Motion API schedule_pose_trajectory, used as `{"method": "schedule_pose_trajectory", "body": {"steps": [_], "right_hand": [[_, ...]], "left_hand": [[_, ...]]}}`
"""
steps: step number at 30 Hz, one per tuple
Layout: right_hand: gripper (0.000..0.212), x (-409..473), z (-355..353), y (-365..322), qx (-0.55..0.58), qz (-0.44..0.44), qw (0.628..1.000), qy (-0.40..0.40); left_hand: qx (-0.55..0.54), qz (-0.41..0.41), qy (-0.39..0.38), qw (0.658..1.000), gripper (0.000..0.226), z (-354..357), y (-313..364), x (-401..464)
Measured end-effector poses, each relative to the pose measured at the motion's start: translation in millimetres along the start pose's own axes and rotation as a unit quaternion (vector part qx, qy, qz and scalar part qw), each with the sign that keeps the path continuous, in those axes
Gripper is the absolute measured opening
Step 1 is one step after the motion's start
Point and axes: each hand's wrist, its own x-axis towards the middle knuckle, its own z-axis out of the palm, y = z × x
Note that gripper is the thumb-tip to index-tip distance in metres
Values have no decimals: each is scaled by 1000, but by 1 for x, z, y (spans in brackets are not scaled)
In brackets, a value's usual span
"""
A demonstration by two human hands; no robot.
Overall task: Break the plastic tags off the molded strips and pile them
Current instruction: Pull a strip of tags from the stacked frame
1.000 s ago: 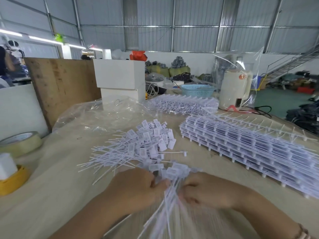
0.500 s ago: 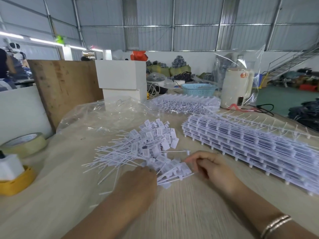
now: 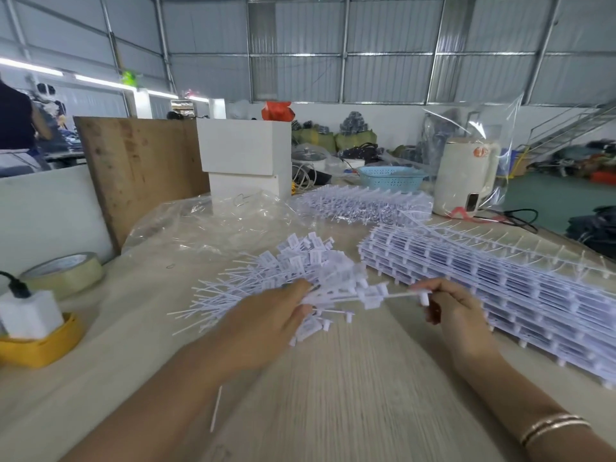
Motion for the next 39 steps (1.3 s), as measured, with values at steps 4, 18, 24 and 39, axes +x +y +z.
{"method": "schedule_pose_trajectory", "body": {"steps": [4,18,24,39], "right_hand": [[44,1,3,5,-13,-9,999,-41],[48,2,6,12,-46,-19,996,-77],[36,-6,14,9,-196,-47,969,-145],[28,-16,23,12,-395,-195,868,-228]], "left_hand": [[12,12,100,995,42,-22,-14,24],[84,-89,-9,992,54,11,-90,45],[74,25,22,997,64,-16,-75,16],[182,241,-15,953,12,-14,-51,-14]]}}
